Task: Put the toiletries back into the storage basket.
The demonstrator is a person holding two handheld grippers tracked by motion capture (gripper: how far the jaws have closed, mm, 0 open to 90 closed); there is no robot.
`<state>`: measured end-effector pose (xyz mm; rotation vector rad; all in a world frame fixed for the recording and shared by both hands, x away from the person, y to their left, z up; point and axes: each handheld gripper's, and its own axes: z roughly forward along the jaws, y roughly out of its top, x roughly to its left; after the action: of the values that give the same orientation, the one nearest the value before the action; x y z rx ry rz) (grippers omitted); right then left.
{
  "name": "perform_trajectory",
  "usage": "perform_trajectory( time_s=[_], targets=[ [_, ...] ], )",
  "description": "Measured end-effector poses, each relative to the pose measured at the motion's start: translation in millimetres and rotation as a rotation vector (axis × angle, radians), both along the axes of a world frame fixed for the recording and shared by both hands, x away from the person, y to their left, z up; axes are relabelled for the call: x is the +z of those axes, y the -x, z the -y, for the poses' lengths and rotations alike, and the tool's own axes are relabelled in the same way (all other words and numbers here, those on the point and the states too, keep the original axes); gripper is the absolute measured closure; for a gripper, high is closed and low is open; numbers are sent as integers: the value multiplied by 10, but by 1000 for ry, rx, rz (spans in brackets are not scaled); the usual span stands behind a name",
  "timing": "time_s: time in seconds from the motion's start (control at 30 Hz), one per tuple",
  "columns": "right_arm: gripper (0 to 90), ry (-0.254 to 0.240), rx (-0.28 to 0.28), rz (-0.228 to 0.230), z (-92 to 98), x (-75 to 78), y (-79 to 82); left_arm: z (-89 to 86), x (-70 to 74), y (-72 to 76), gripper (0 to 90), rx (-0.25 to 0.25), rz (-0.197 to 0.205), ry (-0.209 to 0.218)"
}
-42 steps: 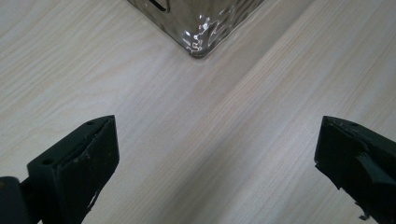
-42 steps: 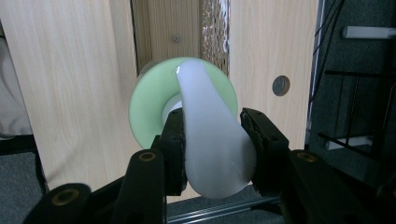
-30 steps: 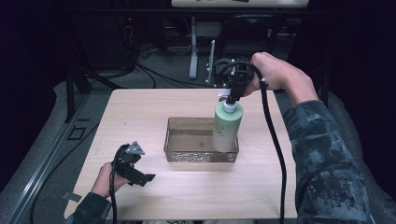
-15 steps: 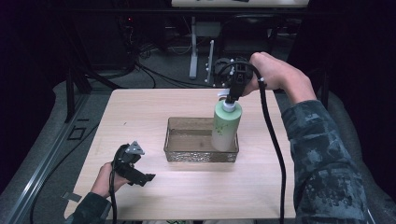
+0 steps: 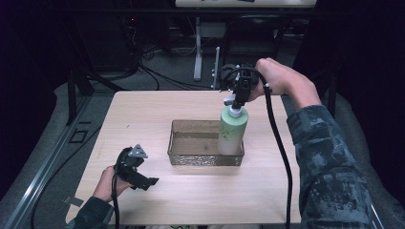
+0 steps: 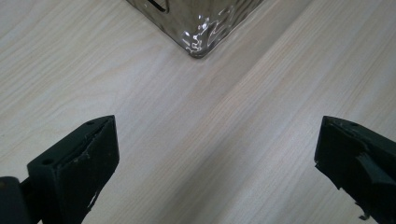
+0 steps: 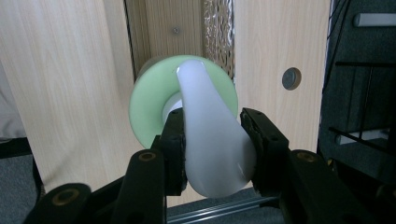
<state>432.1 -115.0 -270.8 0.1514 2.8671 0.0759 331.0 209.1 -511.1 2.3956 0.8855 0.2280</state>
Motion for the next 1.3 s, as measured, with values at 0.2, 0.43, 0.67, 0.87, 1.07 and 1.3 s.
perform_trajectory(
  time_s=[0.2, 0.43, 0.67, 0.87, 1.07, 1.3],
  targets=[
    [630, 5, -9, -10, 20, -68, -4, 1, 1, 1, 0, 0, 0, 0],
    [630, 5, -17, -23, 41, -156, -25, -4, 3, -2, 0, 0, -2, -1],
    [629, 16, -25, -31, 53, -254, -32, -1, 1, 0, 0, 2, -2, 2],
    [629, 19, -21, -33, 49, -318, -32, 2, -2, -1, 0, 1, 1, 0],
    [629, 27, -29, -42, 60, -407, -42, -2, -2, -1, 0, 5, 0, 4],
    [629, 37, -27, -41, 40, -425, -43, 0, -1, -1, 0, 4, 0, 3]
  ],
)
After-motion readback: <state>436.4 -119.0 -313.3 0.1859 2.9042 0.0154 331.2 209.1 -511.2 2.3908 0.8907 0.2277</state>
